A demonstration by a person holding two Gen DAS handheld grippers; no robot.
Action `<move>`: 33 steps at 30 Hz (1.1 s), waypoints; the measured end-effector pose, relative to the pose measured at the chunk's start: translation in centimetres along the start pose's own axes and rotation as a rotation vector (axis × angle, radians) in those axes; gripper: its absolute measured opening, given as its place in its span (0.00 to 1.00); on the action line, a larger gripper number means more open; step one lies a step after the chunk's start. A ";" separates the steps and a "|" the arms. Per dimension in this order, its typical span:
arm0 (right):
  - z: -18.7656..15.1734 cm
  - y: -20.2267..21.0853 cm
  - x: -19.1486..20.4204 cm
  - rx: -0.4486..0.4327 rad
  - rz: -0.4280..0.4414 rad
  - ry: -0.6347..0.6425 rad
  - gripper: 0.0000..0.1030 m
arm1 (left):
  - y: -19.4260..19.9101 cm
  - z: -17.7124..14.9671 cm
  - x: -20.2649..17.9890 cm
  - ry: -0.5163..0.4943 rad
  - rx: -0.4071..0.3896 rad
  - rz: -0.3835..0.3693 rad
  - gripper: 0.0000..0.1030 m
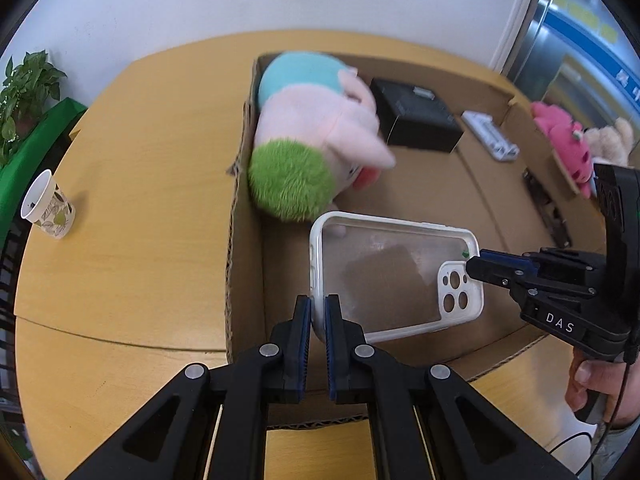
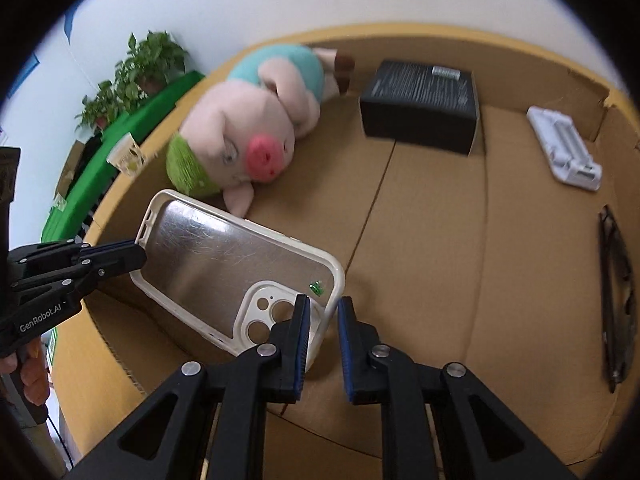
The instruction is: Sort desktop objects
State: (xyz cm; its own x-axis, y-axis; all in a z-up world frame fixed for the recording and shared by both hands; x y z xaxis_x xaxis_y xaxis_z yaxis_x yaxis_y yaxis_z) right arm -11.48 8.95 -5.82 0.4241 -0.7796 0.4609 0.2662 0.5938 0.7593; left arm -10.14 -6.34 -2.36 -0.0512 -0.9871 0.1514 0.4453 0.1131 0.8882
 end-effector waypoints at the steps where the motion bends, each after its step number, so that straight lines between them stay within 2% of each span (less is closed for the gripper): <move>1: -0.2 -0.4 -0.1 0.013 0.001 -0.007 0.16 | -0.4 0.0 0.1 -0.004 0.006 0.016 0.04; 3: -0.2 -0.4 -0.1 0.016 0.041 -0.031 0.18 | -0.7 0.1 0.4 -0.005 0.017 0.049 0.05; 5: 0.0 0.3 0.1 -0.008 0.071 -0.034 0.29 | -0.4 0.2 0.9 0.024 0.024 0.041 0.05; 7: 0.0 2.3 0.7 -0.072 0.068 -0.003 0.50 | 0.1 0.0 1.3 0.046 0.014 0.041 0.06; 9: -0.1 5.2 1.3 -0.152 0.035 0.039 0.63 | 1.7 -0.2 1.6 0.074 -0.036 0.012 0.14; 10: -0.1 6.8 1.7 -0.196 0.014 0.062 0.70 | 2.3 -0.2 1.7 0.084 -0.064 -0.001 0.26; 11: -0.6 9.0 1.9 -0.260 -0.017 0.087 0.73 | 3.7 -0.3 1.7 0.099 -0.118 -0.011 0.36; 12: -1.0 10.6 1.9 -0.313 -0.047 0.100 0.78 | 4.6 -0.3 1.6 0.106 -0.163 -0.012 0.41; 14: -2.2 13.4 1.7 -0.419 -0.117 0.112 0.80 | 7.2 -0.7 0.8 0.121 -0.314 0.004 0.65; 16: -3.7 14.8 1.0 -0.499 -0.179 0.107 0.81 | 8.7 -1.1 -0.1 0.133 -0.434 0.016 0.80; 18: -5.1 14.7 -0.5 -0.523 -0.226 0.086 0.81 | 9.3 -2.0 -1.7 0.142 -0.526 -0.018 0.82; 20: -6.8 13.3 -1.6 -0.515 -0.271 0.064 0.81 | 8.2 -2.4 -3.0 0.166 -0.524 -0.056 0.82; 22: -7.6 12.2 -2.4 -0.507 -0.297 0.054 0.82 | 6.5 -3.1 -4.1 0.195 -0.515 -0.058 0.82; 25: -7.6 12.1 -2.2 -0.554 -0.355 0.108 0.82 | 4.8 -3.9 -5.8 0.195 -0.520 -0.014 0.82; 27: -7.5 11.9 -2.8 -0.560 -0.354 0.089 0.82 | 3.8 -4.0 -6.7 0.167 -0.523 0.040 0.82; 30: -7.6 11.8 -3.1 -0.585 -0.407 0.105 0.83 | 3.5 -4.3 -7.7 0.138 -0.580 0.124 0.83; 33: -7.9 11.7 -3.1 -0.634 -0.423 0.132 0.85 | 3.3 -4.5 -7.6 0.161 -0.623 0.141 0.93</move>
State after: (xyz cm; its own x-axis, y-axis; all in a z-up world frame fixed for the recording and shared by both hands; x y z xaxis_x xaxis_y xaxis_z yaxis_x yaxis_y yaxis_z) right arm -2.86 19.85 -1.96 0.2646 -0.9590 0.1014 0.8564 0.2820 0.4325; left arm -4.29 1.03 -2.49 0.1577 -0.9778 0.1383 0.8746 0.2033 0.4401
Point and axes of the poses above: each gripper's, at about its wrist camera, not at the fingertips, and y roughly against the way its jaws point, x to its left, z to its top, the point moved 4 cm from there along -y, roughly the way its jaws point, and after that the axes turned 14 degrees about z, right-handed, at the moved point
